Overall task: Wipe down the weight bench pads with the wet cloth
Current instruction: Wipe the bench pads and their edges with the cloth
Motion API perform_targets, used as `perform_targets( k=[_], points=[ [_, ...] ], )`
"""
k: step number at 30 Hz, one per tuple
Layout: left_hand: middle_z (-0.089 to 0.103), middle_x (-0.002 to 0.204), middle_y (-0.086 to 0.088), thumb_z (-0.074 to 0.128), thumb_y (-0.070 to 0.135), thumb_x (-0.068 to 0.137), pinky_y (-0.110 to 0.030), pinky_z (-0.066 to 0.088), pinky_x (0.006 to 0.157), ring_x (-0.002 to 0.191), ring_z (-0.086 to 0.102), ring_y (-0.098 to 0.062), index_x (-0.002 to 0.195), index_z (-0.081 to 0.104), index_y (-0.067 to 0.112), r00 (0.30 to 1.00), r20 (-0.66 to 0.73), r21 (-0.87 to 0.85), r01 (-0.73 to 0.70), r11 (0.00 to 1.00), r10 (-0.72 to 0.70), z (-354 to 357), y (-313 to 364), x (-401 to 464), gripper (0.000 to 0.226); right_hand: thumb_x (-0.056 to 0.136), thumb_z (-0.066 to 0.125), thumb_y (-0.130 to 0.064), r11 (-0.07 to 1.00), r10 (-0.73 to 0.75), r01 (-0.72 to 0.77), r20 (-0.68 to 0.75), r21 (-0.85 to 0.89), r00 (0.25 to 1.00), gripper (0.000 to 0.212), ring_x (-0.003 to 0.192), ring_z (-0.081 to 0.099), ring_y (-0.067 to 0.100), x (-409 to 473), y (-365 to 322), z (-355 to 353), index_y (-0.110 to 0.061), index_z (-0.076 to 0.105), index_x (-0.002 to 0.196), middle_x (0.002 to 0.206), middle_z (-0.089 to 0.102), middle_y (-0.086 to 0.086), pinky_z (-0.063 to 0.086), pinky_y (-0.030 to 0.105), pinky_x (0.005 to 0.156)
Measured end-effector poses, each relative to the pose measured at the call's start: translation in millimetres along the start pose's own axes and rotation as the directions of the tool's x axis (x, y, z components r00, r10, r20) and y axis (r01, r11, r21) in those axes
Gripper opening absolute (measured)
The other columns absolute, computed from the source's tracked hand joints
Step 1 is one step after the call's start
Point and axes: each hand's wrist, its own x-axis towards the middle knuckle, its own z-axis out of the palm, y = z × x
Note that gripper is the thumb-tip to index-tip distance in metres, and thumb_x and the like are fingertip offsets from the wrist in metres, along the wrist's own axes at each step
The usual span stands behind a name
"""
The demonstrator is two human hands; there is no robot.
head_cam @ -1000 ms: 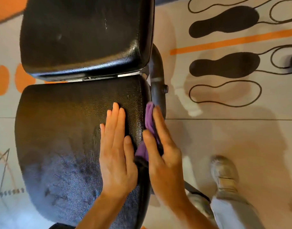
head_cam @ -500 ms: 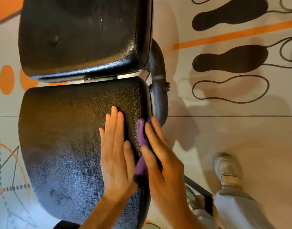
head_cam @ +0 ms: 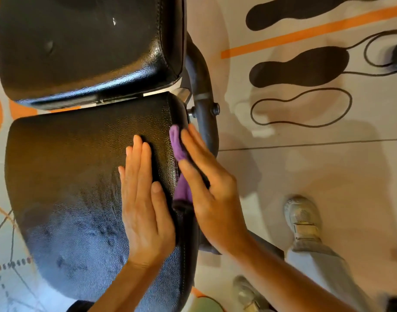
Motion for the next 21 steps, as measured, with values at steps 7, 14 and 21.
perform_targets(
  k=[7, 14, 21],
  points=[
    [0.016, 0.164, -0.008, 0.026, 0.011, 0.106, -0.04, 0.001, 0.125, 0.153, 0.007, -0.017, 0.154, 0.021, 0.007, 1.0, 0.017, -0.036, -0.015, 0.999, 0.015, -3.5, -1.7, 0.4, 0.049, 0.099, 0.045, -0.01, 0.999, 0.038, -0.039, 0.143, 0.009, 0.989, 0.044, 0.133, 0.035, 0.004, 50.8, 2.1, -30.1, -0.009, 0.039, 0.142, 0.148, 0.041, 0.004, 0.028, 0.001, 0.1],
    [0.009, 0.164, -0.002, 0.027, 0.011, 0.105, -0.033, -0.003, 0.124, 0.153, 0.001, -0.017, 0.155, 0.017, 0.01, 0.977, 0.186, -0.014, -0.1, 0.995, 0.101, -25.6, -25.2, -73.6, 0.051, 0.1, 0.043, -0.014, 0.993, 0.077, -0.079, 0.029, 0.087, 0.997, 0.043, 0.103, 0.057, 0.0, 22.6, 16.8, -20.2, -0.005, 0.039, 0.141, 0.117, 0.06, 0.004, 0.044, 0.017, 0.095],
    [0.004, 0.163, -0.002, 0.029, 0.013, 0.102, -0.036, -0.001, 0.123, 0.153, 0.002, -0.024, 0.154, 0.015, 0.005, 0.959, 0.218, 0.033, -0.194, 0.98, 0.182, -23.4, -50.7, -109.7, 0.054, 0.098, 0.043, -0.01, 0.997, -0.048, 0.058, -0.169, 0.057, 0.984, 0.048, 0.135, 0.038, 0.02, -106.4, 58.5, 34.1, -0.003, 0.03, 0.144, 0.147, 0.039, 0.016, 0.034, 0.038, 0.113]
  ],
)
